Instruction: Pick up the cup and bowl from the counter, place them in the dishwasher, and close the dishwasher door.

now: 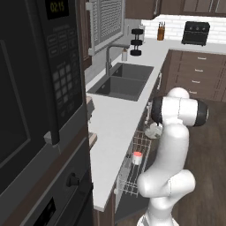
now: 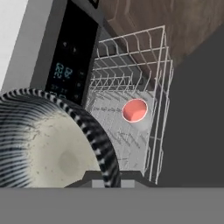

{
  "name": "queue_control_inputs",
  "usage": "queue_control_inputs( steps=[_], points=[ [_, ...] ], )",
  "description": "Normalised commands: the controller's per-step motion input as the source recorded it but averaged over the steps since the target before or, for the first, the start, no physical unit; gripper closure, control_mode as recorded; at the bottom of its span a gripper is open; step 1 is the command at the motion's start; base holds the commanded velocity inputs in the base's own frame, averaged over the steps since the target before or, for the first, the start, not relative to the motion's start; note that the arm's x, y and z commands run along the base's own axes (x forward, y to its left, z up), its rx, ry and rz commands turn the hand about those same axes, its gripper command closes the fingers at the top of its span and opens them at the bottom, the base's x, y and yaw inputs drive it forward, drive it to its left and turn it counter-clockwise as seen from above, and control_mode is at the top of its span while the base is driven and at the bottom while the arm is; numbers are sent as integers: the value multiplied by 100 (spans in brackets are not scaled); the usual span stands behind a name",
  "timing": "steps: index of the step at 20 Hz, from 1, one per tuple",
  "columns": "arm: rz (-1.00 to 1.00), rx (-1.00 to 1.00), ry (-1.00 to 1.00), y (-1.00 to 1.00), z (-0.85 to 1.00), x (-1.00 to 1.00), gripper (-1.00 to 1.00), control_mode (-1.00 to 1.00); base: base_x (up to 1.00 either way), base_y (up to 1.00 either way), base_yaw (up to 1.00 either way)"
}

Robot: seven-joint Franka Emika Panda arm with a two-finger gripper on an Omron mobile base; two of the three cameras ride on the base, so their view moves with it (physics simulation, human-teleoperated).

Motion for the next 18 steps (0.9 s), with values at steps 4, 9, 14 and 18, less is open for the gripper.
queue_control_inputs(
  steps=[4, 9, 14, 18],
  points=[
    [16, 9, 0, -21, -59, 67, 100, -100, 0, 0, 0],
    [13, 4, 1, -5, -42, 81, 100, -100, 0, 0, 0],
    [11, 0, 0, 1, -42, 76, 100, -100, 0, 0, 0],
    [4, 0, 2, 20, -62, 41, 100, -100, 0, 0, 0]
  ],
)
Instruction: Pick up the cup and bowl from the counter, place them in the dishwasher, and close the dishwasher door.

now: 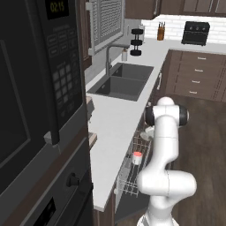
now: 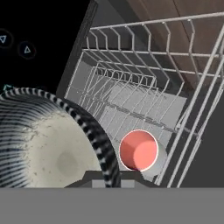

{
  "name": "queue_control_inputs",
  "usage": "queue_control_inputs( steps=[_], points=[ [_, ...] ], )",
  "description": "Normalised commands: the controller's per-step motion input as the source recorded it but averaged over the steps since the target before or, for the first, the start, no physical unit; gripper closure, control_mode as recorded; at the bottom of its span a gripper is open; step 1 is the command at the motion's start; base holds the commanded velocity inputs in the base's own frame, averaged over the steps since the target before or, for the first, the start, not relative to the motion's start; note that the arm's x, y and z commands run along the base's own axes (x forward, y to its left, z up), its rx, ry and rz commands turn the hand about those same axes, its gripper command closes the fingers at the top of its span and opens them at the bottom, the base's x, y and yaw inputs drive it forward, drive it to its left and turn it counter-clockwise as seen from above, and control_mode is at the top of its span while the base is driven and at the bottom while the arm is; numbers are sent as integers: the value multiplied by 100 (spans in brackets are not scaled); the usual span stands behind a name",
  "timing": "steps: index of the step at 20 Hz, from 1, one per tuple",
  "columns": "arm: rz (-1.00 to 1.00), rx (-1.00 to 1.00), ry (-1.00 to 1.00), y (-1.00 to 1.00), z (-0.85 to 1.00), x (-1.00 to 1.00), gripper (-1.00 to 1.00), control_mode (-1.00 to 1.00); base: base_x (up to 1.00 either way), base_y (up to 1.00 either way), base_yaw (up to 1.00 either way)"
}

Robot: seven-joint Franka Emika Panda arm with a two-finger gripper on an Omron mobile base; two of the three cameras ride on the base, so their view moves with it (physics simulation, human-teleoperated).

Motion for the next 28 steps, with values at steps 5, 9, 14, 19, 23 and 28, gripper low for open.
queue_control_inputs(
  steps=[5, 9, 14, 19, 23, 28],
  points=[
    [3, -6, 6, 26, -73, 31, 100, -100, 0, 0, 0],
    [2, -2, 8, 14, -33, 35, 100, -100, 0, 0, 0],
    [2, -1, 10, 1, -45, 29, 100, -100, 0, 0, 0],
    [3, -4, 2, 3, -77, 23, 100, -100, 0, 0, 0],
    [3, -2, 5, -8, -90, 1, -100, -100, 0, 0, 0],
    [1, 0, 2, -11, -60, -18, -100, -100, 0, 0, 0]
  ],
)
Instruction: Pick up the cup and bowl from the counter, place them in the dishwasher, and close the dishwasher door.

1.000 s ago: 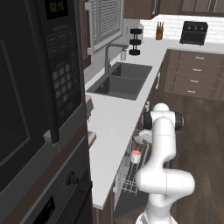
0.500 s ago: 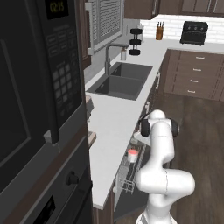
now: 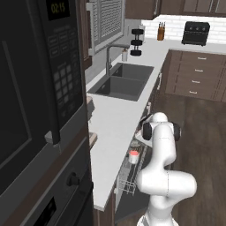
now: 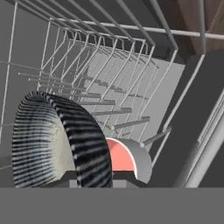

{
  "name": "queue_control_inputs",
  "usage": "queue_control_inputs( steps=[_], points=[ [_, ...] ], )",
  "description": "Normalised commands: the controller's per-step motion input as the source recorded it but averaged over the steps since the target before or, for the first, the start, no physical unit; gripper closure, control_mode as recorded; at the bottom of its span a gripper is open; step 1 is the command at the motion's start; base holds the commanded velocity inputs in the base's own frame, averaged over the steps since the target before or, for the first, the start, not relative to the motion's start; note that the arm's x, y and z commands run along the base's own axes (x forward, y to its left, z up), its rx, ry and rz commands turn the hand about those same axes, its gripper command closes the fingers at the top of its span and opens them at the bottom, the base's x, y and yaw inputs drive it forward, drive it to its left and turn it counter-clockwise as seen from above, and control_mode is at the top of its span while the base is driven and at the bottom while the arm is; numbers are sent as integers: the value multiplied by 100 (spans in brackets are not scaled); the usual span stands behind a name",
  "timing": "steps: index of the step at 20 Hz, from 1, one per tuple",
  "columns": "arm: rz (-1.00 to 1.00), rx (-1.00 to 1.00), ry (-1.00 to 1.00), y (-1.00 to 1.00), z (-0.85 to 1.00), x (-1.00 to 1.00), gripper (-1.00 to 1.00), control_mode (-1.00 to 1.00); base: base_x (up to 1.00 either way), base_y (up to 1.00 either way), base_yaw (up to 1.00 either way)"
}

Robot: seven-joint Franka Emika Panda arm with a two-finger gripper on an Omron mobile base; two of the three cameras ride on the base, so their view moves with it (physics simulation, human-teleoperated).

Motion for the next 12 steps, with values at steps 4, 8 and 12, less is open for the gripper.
queue_control_inputs(
  steps=[4, 8, 12],
  points=[
    [1, 0, -9, -1, 2, -45, -100, -100, 0, 0, 0],
    [0, 4, -12, -20, 49, -92, -100, -100, 0, 0, 0],
    [0, 0, -7, 0, 86, -95, -100, -100, 0, 0, 0]
  ],
)
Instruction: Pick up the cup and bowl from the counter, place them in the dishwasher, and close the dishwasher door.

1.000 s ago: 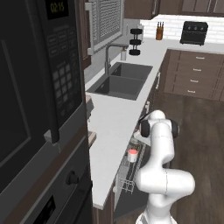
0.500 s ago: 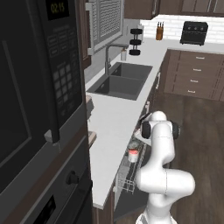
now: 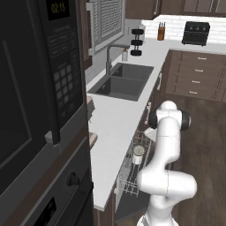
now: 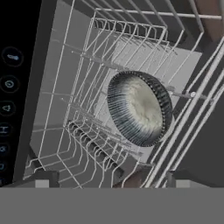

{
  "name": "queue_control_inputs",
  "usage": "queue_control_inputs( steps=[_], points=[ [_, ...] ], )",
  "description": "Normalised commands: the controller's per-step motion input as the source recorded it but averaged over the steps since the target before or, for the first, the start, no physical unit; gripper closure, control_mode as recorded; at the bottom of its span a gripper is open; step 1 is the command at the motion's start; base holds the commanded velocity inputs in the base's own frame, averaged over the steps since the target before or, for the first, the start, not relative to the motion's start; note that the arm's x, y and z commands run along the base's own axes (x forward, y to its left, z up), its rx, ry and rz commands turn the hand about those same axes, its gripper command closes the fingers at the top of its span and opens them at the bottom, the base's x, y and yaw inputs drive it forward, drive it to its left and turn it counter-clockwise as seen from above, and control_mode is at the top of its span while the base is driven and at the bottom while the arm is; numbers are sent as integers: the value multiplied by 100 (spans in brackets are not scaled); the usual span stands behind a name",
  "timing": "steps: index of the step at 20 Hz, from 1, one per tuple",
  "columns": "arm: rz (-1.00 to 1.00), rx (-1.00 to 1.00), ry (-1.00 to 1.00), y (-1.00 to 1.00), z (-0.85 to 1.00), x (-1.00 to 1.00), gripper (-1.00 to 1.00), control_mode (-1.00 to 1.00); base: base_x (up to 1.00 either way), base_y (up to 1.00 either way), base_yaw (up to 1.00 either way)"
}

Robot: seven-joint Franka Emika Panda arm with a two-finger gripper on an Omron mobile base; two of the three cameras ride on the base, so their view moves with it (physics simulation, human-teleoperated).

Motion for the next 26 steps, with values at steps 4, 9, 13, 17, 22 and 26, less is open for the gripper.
queue_control_inputs(
  steps=[4, 9, 13, 17, 22, 26],
  points=[
    [-8, 0, -10, 0, 46, -100, -100, -100, 0, 0, 0],
    [-15, 0, -12, -3, 90, -100, -100, -100, 0, 0, 0],
    [-15, 0, -2, -9, 91, -100, -100, -100, 0, 0, 0],
    [-8, 0, -8, -34, 43, -100, -100, -100, 0, 0, 0],
    [-9, 14, -8, -64, 7, -100, -100, -100, 0, 0, 0],
    [-10, 30, -1, -69, 0, -92, -100, -100, 0, 0, 0]
  ],
)
